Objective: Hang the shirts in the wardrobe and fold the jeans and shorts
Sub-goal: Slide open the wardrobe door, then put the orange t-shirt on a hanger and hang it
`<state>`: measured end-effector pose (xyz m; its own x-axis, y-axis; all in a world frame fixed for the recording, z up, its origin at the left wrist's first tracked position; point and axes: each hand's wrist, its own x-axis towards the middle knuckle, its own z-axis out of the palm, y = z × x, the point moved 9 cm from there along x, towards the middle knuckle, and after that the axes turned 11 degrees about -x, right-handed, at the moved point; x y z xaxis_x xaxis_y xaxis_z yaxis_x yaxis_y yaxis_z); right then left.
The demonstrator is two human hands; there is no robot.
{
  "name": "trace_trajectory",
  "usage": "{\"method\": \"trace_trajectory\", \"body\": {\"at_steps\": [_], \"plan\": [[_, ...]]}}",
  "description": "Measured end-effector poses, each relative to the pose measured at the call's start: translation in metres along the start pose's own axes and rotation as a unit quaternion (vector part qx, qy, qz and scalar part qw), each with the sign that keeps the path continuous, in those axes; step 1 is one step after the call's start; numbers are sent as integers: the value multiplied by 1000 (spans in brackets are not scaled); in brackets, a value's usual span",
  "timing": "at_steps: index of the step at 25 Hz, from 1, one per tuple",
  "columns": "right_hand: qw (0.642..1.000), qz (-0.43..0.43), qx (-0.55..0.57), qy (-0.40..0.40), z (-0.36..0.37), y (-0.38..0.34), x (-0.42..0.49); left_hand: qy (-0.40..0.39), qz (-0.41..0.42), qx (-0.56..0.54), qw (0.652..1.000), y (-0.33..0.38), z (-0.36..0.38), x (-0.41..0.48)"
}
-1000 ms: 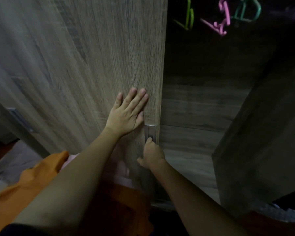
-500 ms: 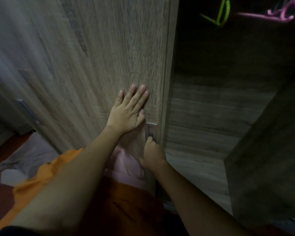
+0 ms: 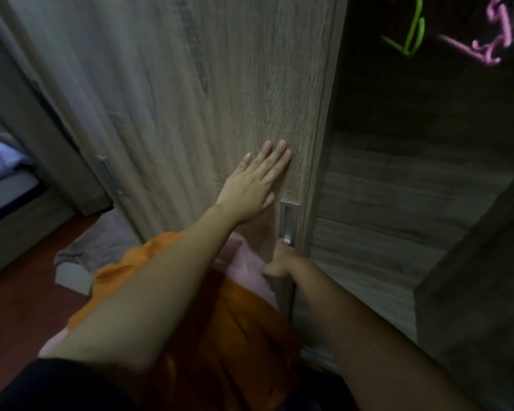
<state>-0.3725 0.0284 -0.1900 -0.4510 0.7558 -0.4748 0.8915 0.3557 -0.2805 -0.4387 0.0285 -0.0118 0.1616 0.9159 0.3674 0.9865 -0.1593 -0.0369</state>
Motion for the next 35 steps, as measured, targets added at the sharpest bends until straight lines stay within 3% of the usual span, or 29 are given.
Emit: {"method": "trace_trajectory", "body": {"at_steps": [3,6,8,10,14,19,22,24,26,28,30,32,35], "plan": [[982,-42,24,182,-23,-5,-23,-40,-141,-138,979,-6,-22,-45],[947,-108,97,286,-57,-29,-60,19,-293,-190,937,-32,-47,-124],[930,-195,99,296,-68,-69,-83,61,-380,-189,904,-50,-55,-183],[928,-258,81,255,-57,-111,-97,59,-440,-186,877,-57,-48,-233],[947,-249,-58,196,-7,-155,-104,23,-507,-203,837,-55,-5,-305],[952,-210,-6,225,1,-160,-110,27,-481,-222,848,-56,16,-320],[935,-286,18,209,-1,-181,-116,146,-478,-288,817,-54,-5,-325],[935,-284,99,186,-8,-183,-126,223,-488,-292,792,-57,-26,-334],[918,-225,251,210,-31,-168,-136,237,-489,-280,791,-64,-46,-333],[869,-211,347,283,-69,-150,-159,231,-459,-284,810,-68,-73,-318],[827,-239,363,357,-117,-133,-188,202,-400,-293,844,-58,-100,-286],[799,-285,351,397,-164,-115,-220,127,-352,-318,871,-38,-113,-243],[754,-346,335,446,-222,-76,-266,13,-305,-371,877,2,-110,-179]]}}
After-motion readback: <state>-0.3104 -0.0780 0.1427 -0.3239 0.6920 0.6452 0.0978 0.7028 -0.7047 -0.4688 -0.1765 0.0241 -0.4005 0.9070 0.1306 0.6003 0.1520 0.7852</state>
